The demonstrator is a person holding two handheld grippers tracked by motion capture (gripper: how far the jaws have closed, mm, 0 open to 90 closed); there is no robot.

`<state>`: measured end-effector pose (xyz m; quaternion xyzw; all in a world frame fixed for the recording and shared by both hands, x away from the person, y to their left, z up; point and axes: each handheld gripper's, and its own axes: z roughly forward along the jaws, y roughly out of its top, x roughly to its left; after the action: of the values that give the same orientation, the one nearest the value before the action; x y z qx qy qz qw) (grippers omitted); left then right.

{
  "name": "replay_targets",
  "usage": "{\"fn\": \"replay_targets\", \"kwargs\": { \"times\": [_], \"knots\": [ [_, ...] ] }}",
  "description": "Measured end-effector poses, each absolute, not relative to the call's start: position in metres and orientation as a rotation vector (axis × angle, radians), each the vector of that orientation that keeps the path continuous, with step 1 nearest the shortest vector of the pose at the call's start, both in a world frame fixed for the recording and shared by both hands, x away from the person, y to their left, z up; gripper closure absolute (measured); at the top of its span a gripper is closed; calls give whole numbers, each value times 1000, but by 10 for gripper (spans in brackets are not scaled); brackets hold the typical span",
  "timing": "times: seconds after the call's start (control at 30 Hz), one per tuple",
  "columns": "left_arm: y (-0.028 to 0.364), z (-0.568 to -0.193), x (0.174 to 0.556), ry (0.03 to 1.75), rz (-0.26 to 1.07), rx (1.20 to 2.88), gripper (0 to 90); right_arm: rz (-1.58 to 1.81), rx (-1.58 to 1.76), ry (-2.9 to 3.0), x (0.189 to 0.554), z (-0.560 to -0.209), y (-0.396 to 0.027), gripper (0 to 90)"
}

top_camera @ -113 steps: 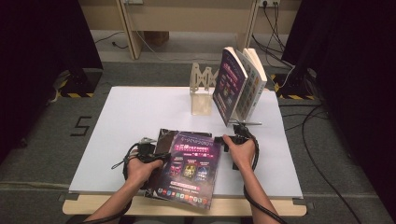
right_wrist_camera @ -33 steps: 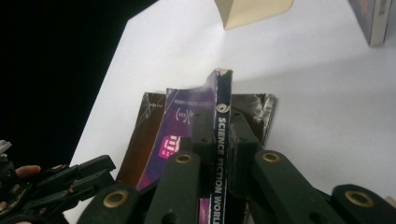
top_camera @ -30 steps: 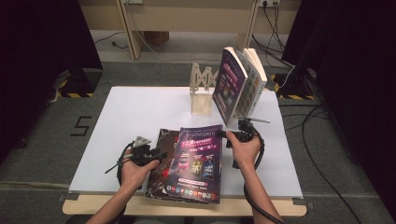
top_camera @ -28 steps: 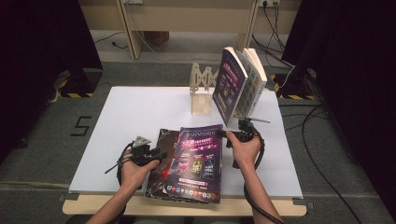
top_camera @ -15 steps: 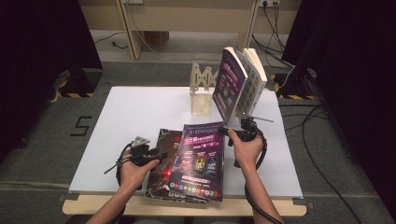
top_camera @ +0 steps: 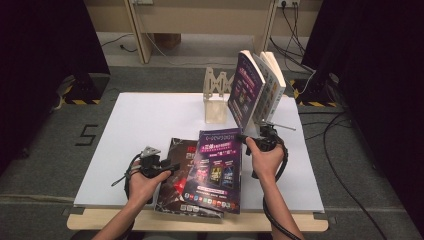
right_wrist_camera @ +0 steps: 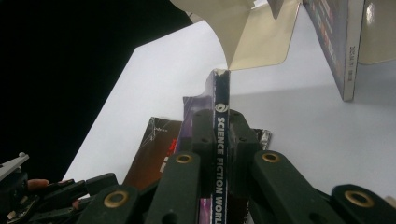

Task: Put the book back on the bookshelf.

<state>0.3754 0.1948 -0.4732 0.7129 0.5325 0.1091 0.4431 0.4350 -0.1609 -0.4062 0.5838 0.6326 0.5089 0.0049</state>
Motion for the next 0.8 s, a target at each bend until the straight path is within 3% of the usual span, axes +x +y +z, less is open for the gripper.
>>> {"fn": "replay_targets", "kwargs": {
  "times": [0.8],
  "knots": [
    [195, -473, 376, 1320, 272, 1768, 506, 1617, 1759, 1921, 430, -388, -164, 846]
  ]
}}
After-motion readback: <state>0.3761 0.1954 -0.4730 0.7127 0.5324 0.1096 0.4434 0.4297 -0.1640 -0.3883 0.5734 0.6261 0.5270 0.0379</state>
